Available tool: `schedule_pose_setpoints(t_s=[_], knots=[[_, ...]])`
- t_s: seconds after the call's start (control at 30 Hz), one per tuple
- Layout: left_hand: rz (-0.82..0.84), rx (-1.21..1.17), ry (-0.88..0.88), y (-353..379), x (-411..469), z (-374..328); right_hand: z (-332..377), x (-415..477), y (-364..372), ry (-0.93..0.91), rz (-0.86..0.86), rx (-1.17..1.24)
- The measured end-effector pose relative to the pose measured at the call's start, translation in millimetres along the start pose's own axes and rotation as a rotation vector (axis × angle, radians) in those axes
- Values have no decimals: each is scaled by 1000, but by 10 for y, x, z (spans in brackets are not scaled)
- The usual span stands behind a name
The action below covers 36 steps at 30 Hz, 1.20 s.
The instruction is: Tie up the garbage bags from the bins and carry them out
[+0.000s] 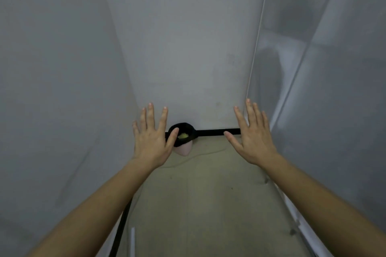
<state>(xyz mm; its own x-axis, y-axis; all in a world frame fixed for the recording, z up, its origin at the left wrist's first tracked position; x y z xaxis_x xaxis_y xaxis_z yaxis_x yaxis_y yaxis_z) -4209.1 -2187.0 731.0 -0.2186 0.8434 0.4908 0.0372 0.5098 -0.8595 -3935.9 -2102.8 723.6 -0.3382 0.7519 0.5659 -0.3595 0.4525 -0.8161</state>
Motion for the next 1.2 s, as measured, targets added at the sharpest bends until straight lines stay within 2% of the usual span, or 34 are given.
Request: schedule_pose_setpoints(t_s=[0.2, 0.43, 0.5, 0.6, 0.73, 0.83, 0.93, 1.07, 1.2], knots=[[74, -13, -11, 1307, 1453, -52, -634, 1326, 1273, -3, 58, 24], [48, 4, -45, 1995, 3277, 81, -1072, 3201, 2316, 1, 102, 106], [35, 10, -64, 2133, 3576, 247, -1062, 3570, 2587, 28, 113, 146], [61, 28, -109, 2560, 3976, 631, -937, 4027, 3160, -27, 169, 153], [127, -7, -185, 3403, 4490, 1277, -822, 4581, 4106, -55, 234, 122], [219, -131, -288, 4139, 4893, 1783, -797, 4931, 4843, -24, 292, 100], [329, -277, -418, 4878, 5337, 2300, -813, 5301, 5562, 52, 341, 90], [459, -299, -451, 5687, 5823, 2872, -845, 5643, 6448, 270, 473, 149], [617, -451, -636, 6584, 5929, 3294, -943, 5621, 7326, 483, 595, 272]])
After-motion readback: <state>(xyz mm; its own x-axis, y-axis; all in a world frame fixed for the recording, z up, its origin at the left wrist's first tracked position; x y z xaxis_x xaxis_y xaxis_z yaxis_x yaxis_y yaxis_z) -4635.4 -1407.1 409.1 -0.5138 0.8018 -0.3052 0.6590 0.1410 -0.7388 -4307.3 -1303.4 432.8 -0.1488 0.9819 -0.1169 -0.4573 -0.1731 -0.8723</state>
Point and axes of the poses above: each hand's wrist, its own x-axis towards the middle knuckle, its own y-axis out of the palm, z = x × y, the point moved 9 cm from there along x, towards the middle knuckle, and after that the axes turned 6 degrees about -z, right-handed, at the moved point
